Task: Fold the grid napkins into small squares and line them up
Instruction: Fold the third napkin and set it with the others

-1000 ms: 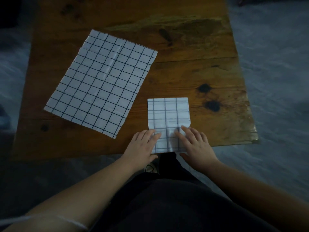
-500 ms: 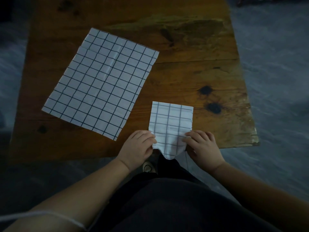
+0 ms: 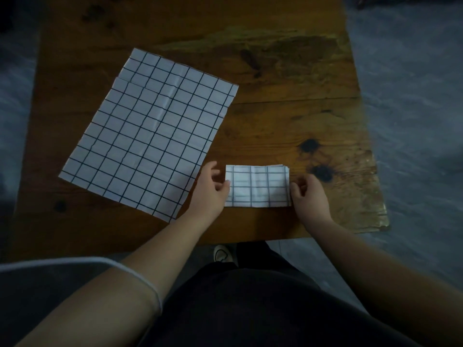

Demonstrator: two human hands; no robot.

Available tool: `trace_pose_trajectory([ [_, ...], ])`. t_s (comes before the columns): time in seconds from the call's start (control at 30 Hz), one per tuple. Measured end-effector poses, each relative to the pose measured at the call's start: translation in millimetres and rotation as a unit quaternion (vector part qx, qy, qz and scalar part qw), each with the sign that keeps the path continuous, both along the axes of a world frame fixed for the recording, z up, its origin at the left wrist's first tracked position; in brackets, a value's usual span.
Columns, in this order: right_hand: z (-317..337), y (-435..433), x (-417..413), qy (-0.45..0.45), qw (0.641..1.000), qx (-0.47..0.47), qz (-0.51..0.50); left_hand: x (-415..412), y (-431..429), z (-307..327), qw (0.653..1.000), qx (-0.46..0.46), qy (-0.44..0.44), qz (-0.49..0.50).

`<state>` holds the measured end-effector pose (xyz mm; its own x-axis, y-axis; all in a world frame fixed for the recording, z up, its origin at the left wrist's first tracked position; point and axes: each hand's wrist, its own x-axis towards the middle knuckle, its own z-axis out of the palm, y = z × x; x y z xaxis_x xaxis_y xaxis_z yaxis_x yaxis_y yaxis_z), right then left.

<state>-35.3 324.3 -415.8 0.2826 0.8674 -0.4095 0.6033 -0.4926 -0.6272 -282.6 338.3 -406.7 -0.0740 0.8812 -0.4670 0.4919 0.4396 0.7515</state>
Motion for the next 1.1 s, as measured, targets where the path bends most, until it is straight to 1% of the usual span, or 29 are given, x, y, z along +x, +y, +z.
trace_pose_trajectory([
  [0.07,4.1,-8.9,-1.1,-0.034,0.999,0.017,0.010,-4.7,-9.4,-0.2,0.997,0.048,0.051,-0.025],
  [0.1,7.4,-16.4,-2.4,-0.053,0.997,0.032,0.043,-7.7,-15.8,-0.4,0.993,0.073,0.082,-0.049],
  [0.17,10.1,-35.7,-6.3,-0.091,0.980,0.064,0.167,-10.5,-31.5,-1.3,0.975,0.108,0.145,-0.131],
  [0.27,3.4,-59.9,-15.1,-0.144,0.917,0.087,0.361,-5.0,-55.5,-8.8,0.926,0.124,0.212,-0.287],
  [0.33,-6.5,-72.1,-22.1,-0.183,0.880,0.078,0.431,2.0,-66.2,-18.1,0.892,0.115,0.259,-0.352],
  [0.4,-13.7,-79.3,-27.2,-0.217,0.870,0.051,0.439,7.0,-69.3,-24.1,0.879,0.102,0.290,-0.365],
  [0.53,-19.7,-85.3,-27.4,-0.255,0.878,0.018,0.405,5.5,-67.4,-31.5,0.863,0.105,0.314,-0.381],
  [0.67,-18.8,-91.4,-21.6,-0.269,0.877,0.010,0.397,-4.3,-69.3,-33.3,0.844,0.116,0.327,-0.409],
  [0.77,-19.5,-97.3,-16.0,-0.270,0.881,0.008,0.389,-5.0,-73.2,-32.4,0.844,0.113,0.327,-0.410],
  [0.93,-14.4,-93.9,-32.1,-0.256,0.884,0.021,0.390,13.9,-84.3,-28.3,0.819,0.167,0.330,-0.438],
  [1.1,-15.6,-85.3,-50.2,-0.247,0.887,0.005,0.389,30.9,-81.2,-29.8,0.830,0.132,0.336,-0.425],
])
